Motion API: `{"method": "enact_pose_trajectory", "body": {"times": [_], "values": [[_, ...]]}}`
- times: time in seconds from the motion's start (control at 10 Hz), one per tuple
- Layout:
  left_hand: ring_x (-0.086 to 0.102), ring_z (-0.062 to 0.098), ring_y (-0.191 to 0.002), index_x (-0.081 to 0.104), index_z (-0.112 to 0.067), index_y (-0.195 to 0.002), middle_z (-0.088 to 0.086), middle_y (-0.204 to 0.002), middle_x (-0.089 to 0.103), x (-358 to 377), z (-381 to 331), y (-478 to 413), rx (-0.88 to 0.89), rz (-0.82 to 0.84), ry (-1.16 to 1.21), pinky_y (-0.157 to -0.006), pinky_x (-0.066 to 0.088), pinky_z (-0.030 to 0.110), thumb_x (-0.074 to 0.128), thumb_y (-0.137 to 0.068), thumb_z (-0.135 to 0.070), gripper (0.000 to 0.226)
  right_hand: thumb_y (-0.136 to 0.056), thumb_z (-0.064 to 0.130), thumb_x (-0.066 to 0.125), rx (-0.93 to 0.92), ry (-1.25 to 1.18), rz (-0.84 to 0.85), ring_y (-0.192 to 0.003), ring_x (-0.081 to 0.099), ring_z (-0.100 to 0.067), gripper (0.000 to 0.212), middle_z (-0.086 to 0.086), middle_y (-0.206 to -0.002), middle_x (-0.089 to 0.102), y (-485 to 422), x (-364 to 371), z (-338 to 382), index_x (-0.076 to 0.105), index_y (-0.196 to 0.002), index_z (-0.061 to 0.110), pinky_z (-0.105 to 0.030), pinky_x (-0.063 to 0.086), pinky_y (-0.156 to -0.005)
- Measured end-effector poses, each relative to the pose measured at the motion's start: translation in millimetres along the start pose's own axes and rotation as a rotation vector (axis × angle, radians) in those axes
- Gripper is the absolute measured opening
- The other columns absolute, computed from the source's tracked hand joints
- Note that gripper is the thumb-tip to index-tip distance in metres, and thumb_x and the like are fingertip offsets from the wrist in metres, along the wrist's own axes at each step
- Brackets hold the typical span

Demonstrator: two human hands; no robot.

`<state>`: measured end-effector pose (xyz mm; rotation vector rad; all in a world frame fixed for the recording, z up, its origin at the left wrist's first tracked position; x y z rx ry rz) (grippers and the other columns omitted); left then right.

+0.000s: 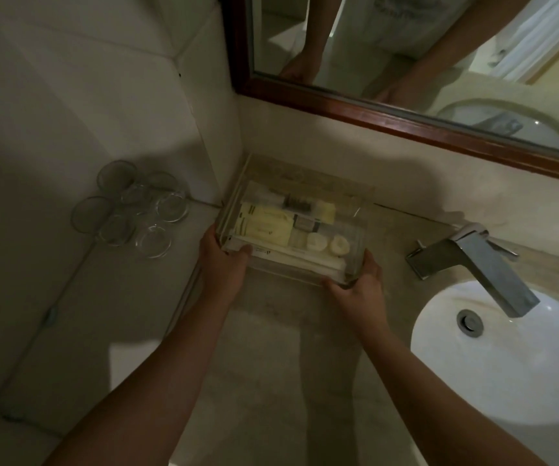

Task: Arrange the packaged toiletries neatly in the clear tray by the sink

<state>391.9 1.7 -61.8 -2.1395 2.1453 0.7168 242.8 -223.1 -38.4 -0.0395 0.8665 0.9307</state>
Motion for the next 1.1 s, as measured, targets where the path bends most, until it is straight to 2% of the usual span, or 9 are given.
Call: {"method": "enact_pose_trajectory", "body": {"times": [0.1, 0.2, 0.3, 0.4, 0.5, 0.6, 0.8, 1.0, 1.1], "values": [[0.053, 0.018, -0.118, 0.037, -0.025, -0.136, 0.002, -0.134, 0.05, 1, 0, 3, 0.008, -0.004, -0.004, -0.103, 0.044, 0.042, 0.076, -0.059, -0.037, 0.087, -0.073, 0.054, 0.074, 0.002, 0.005, -0.022, -0.134, 0.04, -0.029, 0.101, -0.007, -0.149, 0.035, -1, 0, -1, 0.017, -0.151, 0.024, -0.051, 0.043, -0.106], [0.048, 0.011, -0.123, 0.029, -0.027, -0.142, -0.007, -0.139, 0.044, 1, 1, 5, 0.024, 0.053, -0.007, -0.105, 0.04, 0.033, 0.082, -0.059, -0.031, 0.099, -0.075, 0.053, 0.072, -0.004, -0.017, -0.062, -0.13, 0.044, -0.027, 0.093, -0.005, -0.145, 0.04, 1, 2, 0, 0.024, -0.149, 0.024, -0.05, 0.045, -0.104], [0.05, 0.015, -0.122, 0.029, -0.026, -0.142, 0.0, -0.139, 0.047, -2, 2, 4, 0.046, 0.063, -0.043, -0.105, 0.042, 0.036, 0.082, -0.059, -0.026, 0.099, -0.077, 0.049, 0.072, 0.015, -0.085, -0.087, -0.129, 0.045, -0.025, 0.087, -0.005, -0.144, 0.041, 0, 3, 2, 0.028, -0.147, 0.024, -0.049, 0.045, -0.105], [0.051, 0.012, -0.115, 0.037, -0.022, -0.136, -0.002, -0.132, 0.05, 1, -3, 5, 0.058, -0.02, -0.048, -0.1, 0.043, 0.03, 0.083, -0.061, -0.022, 0.088, -0.079, 0.042, 0.073, 0.05, -0.124, -0.089, -0.132, 0.04, -0.027, 0.088, -0.008, -0.148, 0.036, -3, 3, 4, 0.025, -0.149, 0.019, -0.044, 0.04, -0.108], [0.052, 0.017, -0.117, 0.042, -0.02, -0.133, 0.0, -0.131, 0.052, 3, -7, 7, 0.086, -0.089, -0.082, -0.101, 0.044, 0.036, 0.083, -0.06, -0.028, 0.084, -0.081, 0.04, 0.073, 0.046, -0.098, -0.093, -0.133, 0.038, -0.027, 0.087, -0.008, -0.148, 0.034, -2, 2, 6, 0.024, -0.149, 0.017, -0.039, 0.037, -0.107], [0.053, 0.021, -0.117, 0.042, -0.02, -0.132, 0.004, -0.13, 0.052, 3, -3, 3, 0.111, -0.096, -0.106, -0.102, 0.044, 0.042, 0.082, -0.06, -0.031, 0.083, -0.081, 0.044, 0.072, 0.017, -0.041, -0.1, -0.133, 0.039, -0.029, 0.086, -0.009, -0.147, 0.037, -1, 0, 6, 0.026, -0.149, 0.016, -0.044, 0.04, -0.108], [0.057, 0.027, -0.111, 0.046, -0.014, -0.126, 0.009, -0.123, 0.057, 4, -10, 0, 0.113, -0.093, -0.206, -0.096, 0.048, 0.045, 0.081, -0.059, -0.032, 0.078, -0.081, 0.055, 0.064, -0.022, 0.061, -0.119, -0.112, 0.058, -0.03, 0.07, -0.008, -0.13, 0.056, 1, -9, 9, 0.039, -0.137, 0.022, -0.048, 0.052, -0.091], [0.058, 0.035, -0.107, 0.048, -0.006, -0.122, 0.016, -0.12, 0.057, 3, -25, 1, 0.124, -0.08, -0.349, -0.091, 0.05, 0.045, 0.078, -0.063, -0.031, 0.072, -0.087, 0.044, 0.062, -0.075, 0.128, -0.076, -0.107, 0.06, -0.029, 0.055, -0.01, -0.124, 0.058, 1, -11, 13, 0.045, -0.131, 0.017, -0.04, 0.051, -0.087], [0.052, 0.039, -0.115, 0.039, -0.004, -0.134, 0.021, -0.13, 0.049, -6, -29, 19, 0.048, -0.139, -0.429, -0.095, 0.044, 0.043, 0.072, -0.074, -0.024, 0.071, -0.084, 0.033, 0.067, -0.045, 0.126, 0.022, -0.111, 0.06, -0.029, 0.061, -0.009, -0.128, 0.058, 5, -15, 2, 0.042, -0.137, 0.018, -0.042, 0.053, -0.09]]}}
Point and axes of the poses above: each hand's wrist, its own y-axis away from the middle knuckle, its own x-axis out of the palm, z = x × y, the point moved 4 cm from there along -y, towards the middle knuckle
